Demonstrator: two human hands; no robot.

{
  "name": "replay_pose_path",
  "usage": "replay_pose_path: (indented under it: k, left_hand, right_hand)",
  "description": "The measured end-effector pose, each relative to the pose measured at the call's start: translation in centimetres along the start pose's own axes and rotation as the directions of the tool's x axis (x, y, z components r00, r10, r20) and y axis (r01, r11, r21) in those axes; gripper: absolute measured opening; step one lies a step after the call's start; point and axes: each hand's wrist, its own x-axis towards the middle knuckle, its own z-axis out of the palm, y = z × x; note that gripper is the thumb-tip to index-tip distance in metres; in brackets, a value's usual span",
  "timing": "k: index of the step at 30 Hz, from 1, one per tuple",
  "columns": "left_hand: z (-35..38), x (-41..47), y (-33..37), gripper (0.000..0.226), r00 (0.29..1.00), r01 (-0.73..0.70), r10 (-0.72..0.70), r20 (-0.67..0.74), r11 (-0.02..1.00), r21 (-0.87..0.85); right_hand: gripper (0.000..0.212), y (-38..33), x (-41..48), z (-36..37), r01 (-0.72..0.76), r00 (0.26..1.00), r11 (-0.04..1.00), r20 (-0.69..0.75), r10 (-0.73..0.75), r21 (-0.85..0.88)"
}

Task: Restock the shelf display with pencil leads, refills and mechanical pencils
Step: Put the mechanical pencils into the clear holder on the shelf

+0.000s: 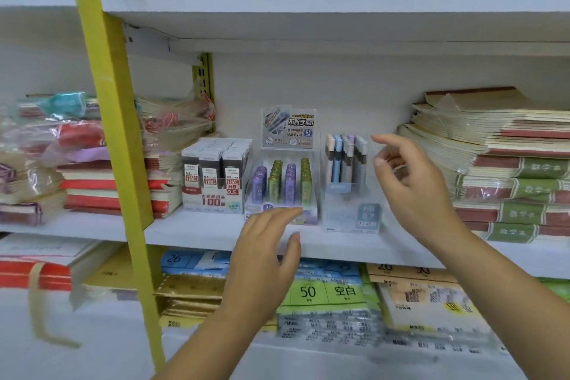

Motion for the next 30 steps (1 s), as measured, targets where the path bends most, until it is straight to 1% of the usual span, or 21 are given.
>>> replay_pose_path:
  k: [2, 4, 5, 6, 7, 8, 9, 10, 11, 13, 14, 15, 16, 18, 19, 20, 22, 24, 26, 28, 30]
  left_hand:
    - [-0.8, -3.4, -1.7, 0.035, 0.995, 0.041, -0.044, 0.086, 0.998, 0.039]
    - [-1.1, -7.8, -3.9, 0.036, 0.964, 0.11, -0.128, 0.235, 0.99, 0.089]
    - [-1.1, -10.3, -4.9, 0.037, 0.929, 0.166, -0.195, 0.316, 0.979, 0.117]
    - [-0.8, -13.1, -5.9, 0.038, 0.877, 0.239, -0.281, 0.39, 0.959, 0.152]
    - [-0.4, -16.1, -6.8, 0.04, 0.81, 0.328, -0.379, 0.447, 0.925, 0.191]
    - [0.1, -19.1, -7.5, 0.042, 0.737, 0.425, -0.476, 0.48, 0.878, 0.218]
    - [0.6, -22.2, -8.2, 0.044, 0.657, 0.519, -0.56, 0.505, 0.822, 0.236]
    - [1.2, -25.0, -8.8, 0.048, 0.566, 0.603, -0.632, 0.53, 0.755, 0.256]
    - [1.8, -27.6, -9.2, 0.052, 0.464, 0.681, -0.694, 0.551, 0.677, 0.28]
    - [2.7, -31.8, -9.8, 0.06, 0.267, 0.799, -0.774, 0.574, 0.511, 0.318]
    - [3.1, -33.5, -10.1, 0.062, 0.192, 0.833, -0.788, 0.585, 0.446, 0.327]
    - [3.4, -34.9, -10.4, 0.064, 0.14, 0.853, -0.788, 0.6, 0.404, 0.332]
    - [3.8, -36.0, -10.7, 0.065, 0.105, 0.864, -0.781, 0.616, 0.378, 0.332]
    - [4.4, -37.0, -11.5, 0.063, 0.073, 0.883, -0.767, 0.638, 0.347, 0.316]
    - [4.6, -37.1, -11.9, 0.061, 0.062, 0.895, -0.762, 0.645, 0.328, 0.302]
    - [4.8, -37.0, -12.3, 0.059, 0.049, 0.907, -0.754, 0.655, 0.308, 0.287]
    - [5.3, -36.8, -13.0, 0.051, 0.033, 0.929, -0.725, 0.688, 0.276, 0.246]
    - [5.5, -36.7, -13.2, 0.044, 0.035, 0.944, -0.697, 0.716, 0.258, 0.206]
    - [5.4, -36.7, -13.2, 0.041, 0.046, 0.953, -0.692, 0.721, 0.247, 0.176]
    - [5.4, -36.9, -13.3, 0.04, 0.05, 0.96, -0.693, 0.72, 0.231, 0.156]
    - [5.3, -37.0, -13.3, 0.039, 0.05, 0.966, -0.688, 0.724, 0.218, 0.141]
  right_hand:
    - [0.028, -1.1, -2.4, -0.3, 0.014, 1.0, 0.996, 0.014, -0.015, 0.088]
    - [0.024, -1.4, -6.5, 0.6, -0.04, 0.997, 0.985, 0.07, 0.029, 0.167]
    - [0.023, -1.2, -9.0, 1.6, -0.088, 0.99, 0.977, 0.123, 0.065, 0.196]
    - [0.022, -0.7, -12.1, 3.1, -0.156, 0.973, 0.967, 0.2, 0.115, 0.203]
    - [0.022, 0.0, -15.6, 4.8, -0.245, 0.936, 0.951, 0.3, 0.182, 0.187]
    - [0.024, 0.8, -19.3, 6.8, -0.351, 0.874, 0.923, 0.408, 0.263, 0.156]
    - [0.025, 1.6, -23.0, 8.7, -0.459, 0.784, 0.882, 0.516, 0.345, 0.106]
    - [0.026, 2.5, -26.8, 10.7, -0.547, 0.674, 0.836, 0.611, 0.415, 0.034]
    - [0.029, 3.4, -30.3, 12.5, -0.601, 0.563, 0.798, 0.681, 0.468, -0.052]
    - [0.038, 5.2, -36.1, 15.6, -0.653, 0.359, 0.728, 0.762, 0.54, -0.209]
    - [0.041, 6.1, -38.2, 16.8, -0.667, 0.268, 0.694, 0.783, 0.562, -0.27]
    - [0.044, 7.1, -39.9, 18.0, -0.677, 0.188, 0.66, 0.791, 0.582, -0.325]
    - [0.046, 8.0, -41.2, 18.9, -0.692, 0.117, 0.618, 0.787, 0.606, -0.374]
    - [0.049, 10.0, -43.0, 20.8, -0.738, 0.001, 0.505, 0.748, 0.663, -0.447]
    - [0.051, 10.9, -43.6, 21.7, -0.754, -0.043, 0.456, 0.729, 0.683, -0.472]
    - [0.053, 11.7, -44.1, 22.6, -0.763, -0.079, 0.418, 0.714, 0.696, -0.492]
    - [0.054, 13.0, -44.6, 24.2, -0.78, -0.129, 0.354, 0.686, 0.716, -0.516]
    - [0.046, 13.6, -44.8, 25.6, -0.805, -0.137, 0.314, 0.673, 0.727, -0.503]
    - [0.037, 14.1, -45.0, 26.7, -0.815, -0.12, 0.312, 0.669, 0.733, -0.488]
    - [0.037, 14.3, -45.4, 27.6, -0.817, -0.132, 0.293, 0.656, 0.743, -0.497]
    - [0.037, 14.4, -45.9, 28.2, -0.799, -0.128, 0.308, 0.648, 0.751, -0.516]
